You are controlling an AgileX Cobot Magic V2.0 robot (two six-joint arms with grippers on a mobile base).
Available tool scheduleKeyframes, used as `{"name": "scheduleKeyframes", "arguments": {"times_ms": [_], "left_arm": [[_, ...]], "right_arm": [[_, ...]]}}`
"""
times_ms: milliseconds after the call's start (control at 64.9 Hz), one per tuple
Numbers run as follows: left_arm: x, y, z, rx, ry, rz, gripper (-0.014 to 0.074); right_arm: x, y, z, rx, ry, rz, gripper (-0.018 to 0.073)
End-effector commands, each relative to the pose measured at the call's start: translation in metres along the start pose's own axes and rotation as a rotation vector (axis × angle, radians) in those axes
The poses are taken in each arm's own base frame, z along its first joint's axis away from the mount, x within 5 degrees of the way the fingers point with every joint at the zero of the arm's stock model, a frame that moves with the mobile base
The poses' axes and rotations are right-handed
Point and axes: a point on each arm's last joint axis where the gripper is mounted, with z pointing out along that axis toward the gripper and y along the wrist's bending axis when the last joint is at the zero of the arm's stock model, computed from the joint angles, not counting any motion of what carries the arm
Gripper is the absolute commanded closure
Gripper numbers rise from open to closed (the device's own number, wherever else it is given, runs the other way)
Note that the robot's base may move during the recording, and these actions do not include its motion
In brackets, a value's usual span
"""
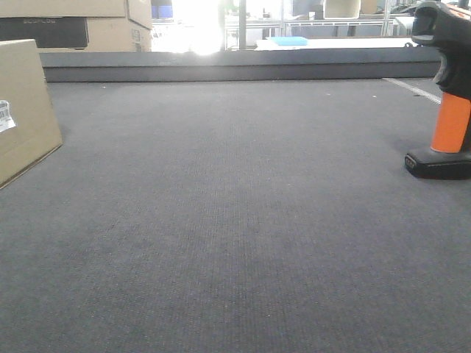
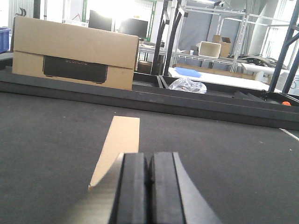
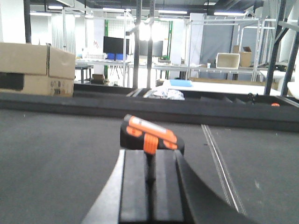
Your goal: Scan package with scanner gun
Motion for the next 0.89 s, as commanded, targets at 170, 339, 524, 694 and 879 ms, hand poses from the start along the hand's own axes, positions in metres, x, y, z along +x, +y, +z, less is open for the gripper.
{"name": "scheduleKeyframes", "arguments": {"times_ms": [170,339,524,694,879], "left_arm": [[-0.001,0.000,-0.001,-0.004,-0.017,-0.001,0.0708],[-0.001,0.000,-0.001,-0.004,-0.017,-0.001,0.0708],[-0.001,0.000,-0.001,-0.004,-0.017,-0.001,0.0708],[-0.001,0.000,-0.001,-0.004,-0.017,-0.001,0.0708],[-0.001,0.000,-0.001,-0.004,-0.017,-0.001,0.0708]], "right_arm": [[0.038,-0.001,0.002,0.014,0.045,-0.004,0.0721],[0.042,-0.004,0.002,0.056,0.038,0.030,0.0721],[0.043,-0.004,0.002,0.069,0.047,0.029,0.0721],[0.047,-0.004,0.002,0.065,0.097,0.032,0.0721],[0.049,-0.004,0.002,0.064,0.112,0.033,0.0721]]}}
